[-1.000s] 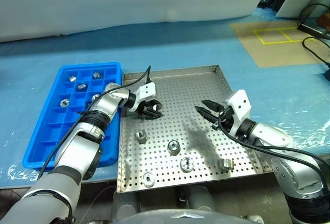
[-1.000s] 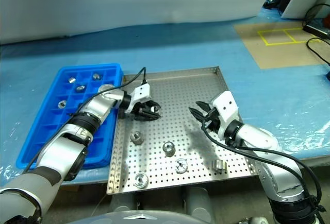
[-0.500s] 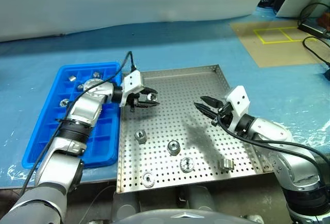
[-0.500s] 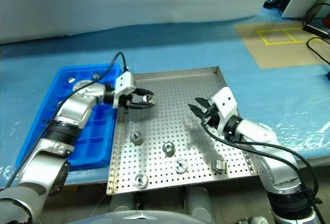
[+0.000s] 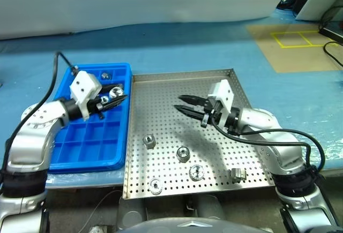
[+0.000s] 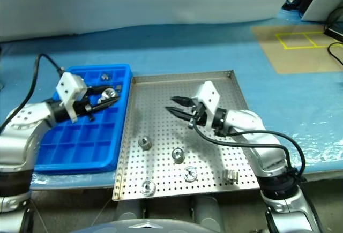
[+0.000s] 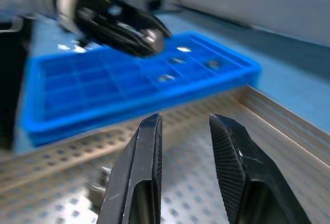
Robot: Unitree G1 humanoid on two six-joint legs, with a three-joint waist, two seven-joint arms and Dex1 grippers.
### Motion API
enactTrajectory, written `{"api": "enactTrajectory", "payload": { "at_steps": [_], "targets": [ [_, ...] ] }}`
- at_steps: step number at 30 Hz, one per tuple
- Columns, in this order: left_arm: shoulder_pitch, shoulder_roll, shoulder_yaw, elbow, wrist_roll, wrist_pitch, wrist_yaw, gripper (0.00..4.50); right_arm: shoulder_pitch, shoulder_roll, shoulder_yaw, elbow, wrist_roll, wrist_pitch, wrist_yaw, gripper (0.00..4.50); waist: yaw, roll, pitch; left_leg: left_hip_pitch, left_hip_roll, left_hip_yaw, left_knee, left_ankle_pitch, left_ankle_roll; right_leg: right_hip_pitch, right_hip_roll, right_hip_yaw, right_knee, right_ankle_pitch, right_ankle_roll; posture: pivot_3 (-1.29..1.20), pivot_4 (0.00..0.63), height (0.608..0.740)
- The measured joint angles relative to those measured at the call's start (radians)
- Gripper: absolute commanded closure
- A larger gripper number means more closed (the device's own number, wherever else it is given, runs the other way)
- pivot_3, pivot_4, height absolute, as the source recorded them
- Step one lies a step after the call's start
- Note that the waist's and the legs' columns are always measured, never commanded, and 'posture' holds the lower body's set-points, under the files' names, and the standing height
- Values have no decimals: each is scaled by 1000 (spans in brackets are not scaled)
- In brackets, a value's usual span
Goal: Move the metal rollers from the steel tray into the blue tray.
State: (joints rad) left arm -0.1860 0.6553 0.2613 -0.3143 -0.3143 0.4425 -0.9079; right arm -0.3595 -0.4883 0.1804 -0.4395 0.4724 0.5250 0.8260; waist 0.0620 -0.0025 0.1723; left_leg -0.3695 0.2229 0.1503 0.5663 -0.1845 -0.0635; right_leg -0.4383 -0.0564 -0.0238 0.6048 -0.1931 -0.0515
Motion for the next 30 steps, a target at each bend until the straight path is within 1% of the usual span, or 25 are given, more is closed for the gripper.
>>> {"api": "enactTrajectory", "payload": {
  "at_steps": [2, 4, 6, 8, 9, 10, 11, 13, 15, 16, 17, 18, 20, 22, 26, 30],
  "targets": [
    [59, 0, 58, -55, -29, 35, 41, 2305, -15, 4, 56, -14, 15, -3, 65, 3051, 16, 0, 0, 0, 1, 0, -1, 0, 0, 0, 0, -1, 0, -1, -1, 299, 150, 740],
    [106, -2, 123, -90, -40, 52, 94, 2305, -19, 7, 100, -25, 21, -15, 117, 3051, 40, 0, 0, 0, 1, -1, -2, 0, 0, -1, 0, -2, 0, -2, -1, 333, 150, 740],
    [160, -20, 188, -116, -50, 71, 152, 2305, -23, 12, 126, -32, 23, -35, 162, 3051, 60, 0, 0, -1, 0, -1, -2, 0, 0, 0, -1, -2, 0, -3, 0, 369, 150, 740],
    [211, -41, 225, -144, -58, 82, 197, 2305, -41, 19, 142, -27, 26, -45, 193, 3051, 74, -1, 0, 0, 0, -1, -2, 0, 0, 0, -1, -2, 0, -3, 0, 394, 150, 740],
    [249, -58, 248, -159, -59, 88, 223, 2305, -114, 57, 162, 38, 29, -50, 223, 3051, 71, -1, 1, 1, 0, -1, -2, 0, 0, 0, -1, -1, 1, -4, 1, 394, 150, 740],
    [261, -69, 251, -164, -59, 93, 242, 2305, -216, 106, 165, 147, 22, -58, 239, 3051, 67, -1, 1, 1, 0, -1, -1, 0, -1, -2, -1, -1, 4, -4, 2, 423, 150, 740],
    [272, -83, 250, -179, -60, 94, 263, 2305, -367, 169, 161, 324, 2, -75, 257, 3051, 64, -1, 2, 1, 0, -3, -1, 1, -2, -4, -1, -2, 5, -5, 4, 436, 150, 740],
    [285, -96, 247, -202, -56, 93, 301, 2305, -521, 229, 141, 504, -25, -123, 282, 3051, 80, -3, 2, 2, 2, -4, -7, 1, -2, -3, -1, -4, 4, -5, 3, 434, 150, 740],
    [305, -104, 251, -199, -38, 92, 346, 2305, -536, 257, 142, 579, -41, -162, 312, 3051, 107, -4, 1, 4, 3, -4, -8, 2, -3, 1, 0, -5, 4, -6, 1, 430, 150, 740],
    [311, -112, 251, -190, -27, 91, 368, 2305, -530, 264, 148, 612, -50, -172, 323, 3051, 120, -4, 1, 2, 3, -4, -6, 2, -3, 0, 0, -5, 3, -7, 1, 427, 150, 740],
    [313, -121, 250, -177, -14, 90, 390, 2305, -523, 267, 152, 644, -62, -180, 332, 3051, 130, -4, 2, -2, 3, -4, -3, 2, -3, -1, -1, -5, 3, -4, -3, 415, 150, 740],
    [313, -129, 249, -164, -1, 89, 412, 2305, -521, 268, 154, 665, -73, -186, 337, 3051, 136, -4, 2, -5, 2, -4, 0, 1, -1, -2, -1, -5, 2, -4, -3, 409, 150, 740],
    [309, -139, 245, -136, 23, 85, 453, 2305, -521, 267, 153, 680, -84, -199, 344, 3051, 139, -4, 1, -12, 2, -4, 5, 0, -1, -5, -1, -5, 2, -4, -2, 394, 150, 740],
    [295, -145, 243, -95, 40, 76, 487, 2305, -521, 267, 148, 680, -94, -210, 349, 3051, 139, -4, 1, -14, 2, -4, 6, -1, -1, -7, -1, -5, 2, -4, -2, 385, 150, 740],
    [280, -146, 231, -33, 64, 47, 512, 2305, -516, 257, 137, 679, -101, -211, 347, 3051, 137, -4, 1, -12, 3, -4, 5, 0, -2, -7, 0, -5, 3, -4, -2, 353, 150, 740],
    [265, -150, 174, 26, 73, 28, 507, 2305, -486, 250, 133, 669, -104, -208, 336, 3051, 137, -4, 1, -8, 3, -4, 5, -1, -1, -5, -1, -5, 6, -4, -2, 322, 150, 740]
  ]
}}
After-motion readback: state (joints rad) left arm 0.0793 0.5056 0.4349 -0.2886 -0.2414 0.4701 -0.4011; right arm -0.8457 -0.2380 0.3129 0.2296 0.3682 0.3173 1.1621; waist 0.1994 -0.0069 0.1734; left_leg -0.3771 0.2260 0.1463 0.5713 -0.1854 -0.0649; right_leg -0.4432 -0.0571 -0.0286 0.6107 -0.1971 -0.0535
